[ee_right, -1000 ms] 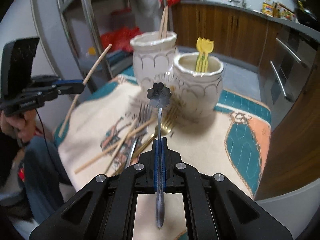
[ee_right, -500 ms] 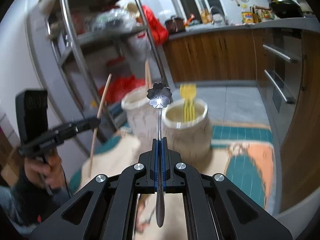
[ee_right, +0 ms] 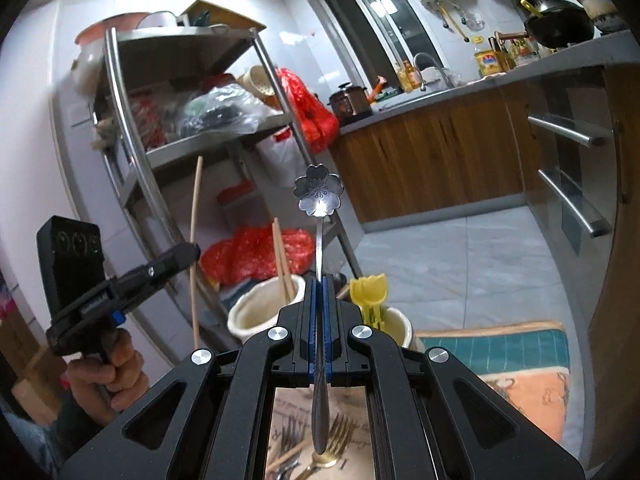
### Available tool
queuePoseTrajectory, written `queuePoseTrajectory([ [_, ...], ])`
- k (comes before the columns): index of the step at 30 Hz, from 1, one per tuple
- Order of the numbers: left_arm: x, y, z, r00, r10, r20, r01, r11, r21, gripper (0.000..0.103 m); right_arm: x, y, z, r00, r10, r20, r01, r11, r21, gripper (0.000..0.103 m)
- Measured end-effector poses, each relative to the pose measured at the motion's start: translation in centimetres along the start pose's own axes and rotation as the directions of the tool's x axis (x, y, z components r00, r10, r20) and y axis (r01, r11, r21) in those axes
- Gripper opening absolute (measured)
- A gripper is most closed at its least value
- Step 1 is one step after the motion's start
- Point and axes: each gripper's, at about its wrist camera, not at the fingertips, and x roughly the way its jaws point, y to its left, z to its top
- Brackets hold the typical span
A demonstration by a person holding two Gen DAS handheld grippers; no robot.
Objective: Organize utensils
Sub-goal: 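Lower the chopstick into the tall pot while the right tool lowers the spoon into the short pot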
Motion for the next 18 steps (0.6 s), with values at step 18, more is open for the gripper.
queuePoseTrajectory([
  [18,2.4,1.8,2.0,0.980,0.071,0.188,-0.060,0.996,-0.062,0.006,1.7,0.4,1.9,0.987,-0.086,0.134,0.091,0.995,-0.038,0.004],
])
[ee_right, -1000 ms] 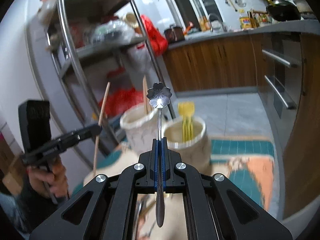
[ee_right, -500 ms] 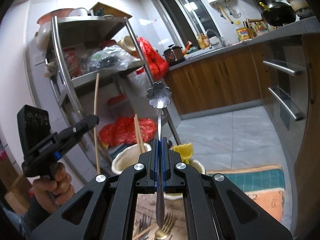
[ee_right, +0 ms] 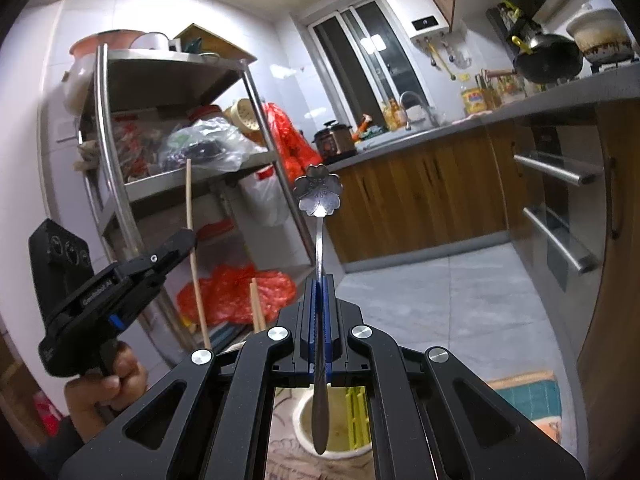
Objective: Organize utensils
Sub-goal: 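Lower the chopstick into the tall pot while the right tool lowers the spoon into the short pot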
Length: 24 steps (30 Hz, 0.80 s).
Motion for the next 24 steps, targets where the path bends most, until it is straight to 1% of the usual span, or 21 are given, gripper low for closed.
queuePoseTrajectory([
  [5,1.0,0.1,-1.1,0.999,0.016,-0.041,-0.016,1.000,0.012,0.006,1.1,-0.1,-0.5,0.999,-0.043,-0.008,0.043,0.999,-0.029,0.004],
  [11,1.2,0.1,-2.8,0.993,0.026,-0.111,-0.022,0.999,0.036,0.006,1.5,0.0,-1.6,0.996,-0.071,-0.056,0.067,0.995,-0.072,0.004],
  [14,0.8,-0.2,-3.5,0.989,0.036,-0.144,-0.027,0.998,0.064,0.006,1.4,0.0,-2.2,0.993,-0.083,-0.082,0.075,0.993,-0.088,0.004],
  [19,0.4,-0.4,-4.4,0.977,0.072,-0.202,-0.051,0.993,0.107,0.006,1.5,0.0,-3.5,0.985,-0.109,-0.134,0.094,0.989,-0.111,0.004],
  [24,0.8,0.0,-5.0,0.960,0.102,-0.262,-0.074,0.991,0.114,0.006,2.1,-0.4,-4.3,0.975,-0.131,-0.180,0.111,0.987,-0.113,0.004],
])
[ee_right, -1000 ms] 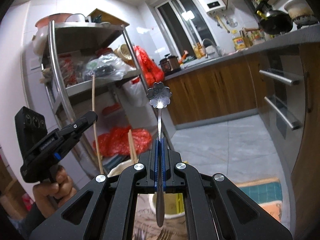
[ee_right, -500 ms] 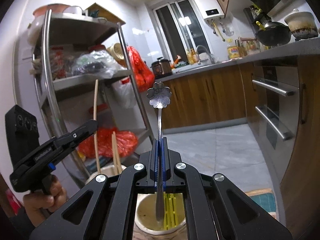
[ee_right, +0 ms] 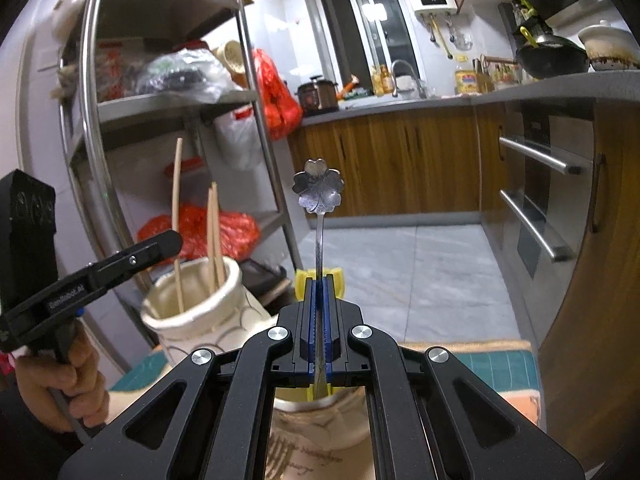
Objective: Organize utensils
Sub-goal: 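Lower the chopstick into the tall pot while the right tool lowers the spoon into the short pot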
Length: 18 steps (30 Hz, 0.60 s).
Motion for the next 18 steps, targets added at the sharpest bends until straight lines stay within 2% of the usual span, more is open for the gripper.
queuePoseTrajectory([
  [10,1.6,-0.5,-0.6,0.997,0.037,-0.074,-0.035,0.999,0.026,0.006,1.3,0.1,-0.5,0.998,-0.018,-0.066,0.017,1.000,-0.004,0.004],
  [18,1.8,-0.7,-0.7,0.995,0.053,-0.083,-0.051,0.998,0.031,0.006,2.0,0.0,-0.7,0.996,-0.014,-0.093,0.014,1.000,0.002,0.004],
])
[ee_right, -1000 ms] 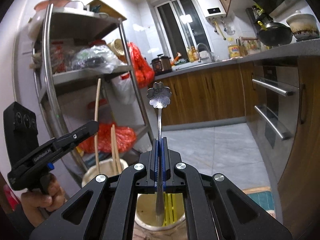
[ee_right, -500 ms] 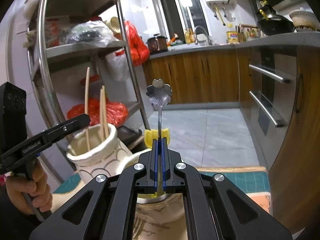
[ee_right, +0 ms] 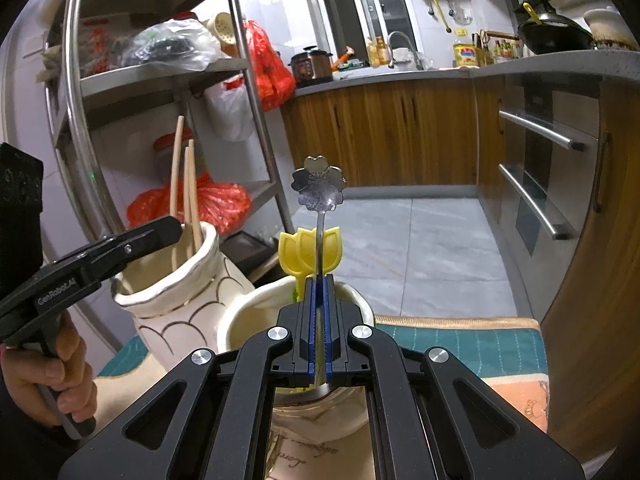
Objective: Organize utensils
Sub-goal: 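Lower the chopstick into the tall pot while the right tool lowers the spoon into the short pot, then open both tools, releasing the utensils, and move back over the pile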
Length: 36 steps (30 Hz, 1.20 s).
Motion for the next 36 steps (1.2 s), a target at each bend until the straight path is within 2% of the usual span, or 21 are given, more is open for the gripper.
queuePoseTrajectory([
  [6,0.1,-0.2,0.1,1.000,0.010,0.002,-0.010,1.000,0.006,0.007,0.1,0.0,-0.1,1.000,-0.003,-0.002,0.003,1.000,0.003,0.005],
  [11,0.0,0.0,0.1,1.000,0.004,0.004,-0.004,1.000,-0.001,0.009,-0.1,-0.1,-0.2,1.000,0.010,0.007,-0.010,1.000,0.010,0.018],
  [12,0.0,0.0,0.1,1.000,0.004,0.005,-0.004,1.000,-0.004,0.014,-0.2,-0.1,-0.1,1.000,0.013,0.011,-0.013,1.000,0.011,0.020],
  [13,-0.2,0.1,0.1,1.000,0.001,0.010,-0.001,1.000,-0.008,0.024,-0.4,-0.2,-0.1,1.000,0.017,0.017,-0.017,1.000,0.010,0.025],
  [15,-0.6,0.1,0.1,1.000,-0.003,0.025,0.003,1.000,-0.008,0.034,-1.0,-0.2,0.0,0.999,0.020,0.033,-0.020,1.000,0.009,0.030],
  [20,-2.1,-0.4,0.3,0.998,-0.004,0.058,0.004,1.000,0.008,0.040,-2.3,-0.2,0.1,0.998,0.022,0.058,-0.023,1.000,0.004,0.031],
  [22,-2.8,-0.6,0.2,0.998,-0.002,0.070,0.001,1.000,0.013,0.052,-2.6,-0.2,0.0,0.998,0.019,0.060,-0.019,1.000,-0.005,0.033],
  [23,-3.2,-0.6,0.1,0.997,0.003,0.077,-0.004,1.000,0.011,0.054,-2.8,-0.1,-0.2,0.998,0.018,0.059,-0.017,1.000,-0.009,0.035],
  [29,-5.5,0.4,-1.0,0.998,0.012,0.069,-0.011,1.000,-0.018,0.056,-4.2,-0.3,-1.3,0.999,-0.004,0.044,0.005,1.000,-0.029,0.041],
  [33,-7.2,1.5,-1.9,0.998,0.021,0.052,-0.018,0.999,-0.048,0.057,-5.2,-0.7,-2.1,1.000,-0.012,0.018,0.012,1.000,-0.014,0.041],
  [36,-7.8,1.9,-3.2,1.000,0.021,-0.005,-0.021,0.998,-0.063,0.057,-5.7,-0.5,-2.9,1.000,-0.021,-0.023,0.020,1.000,-0.015,0.041],
])
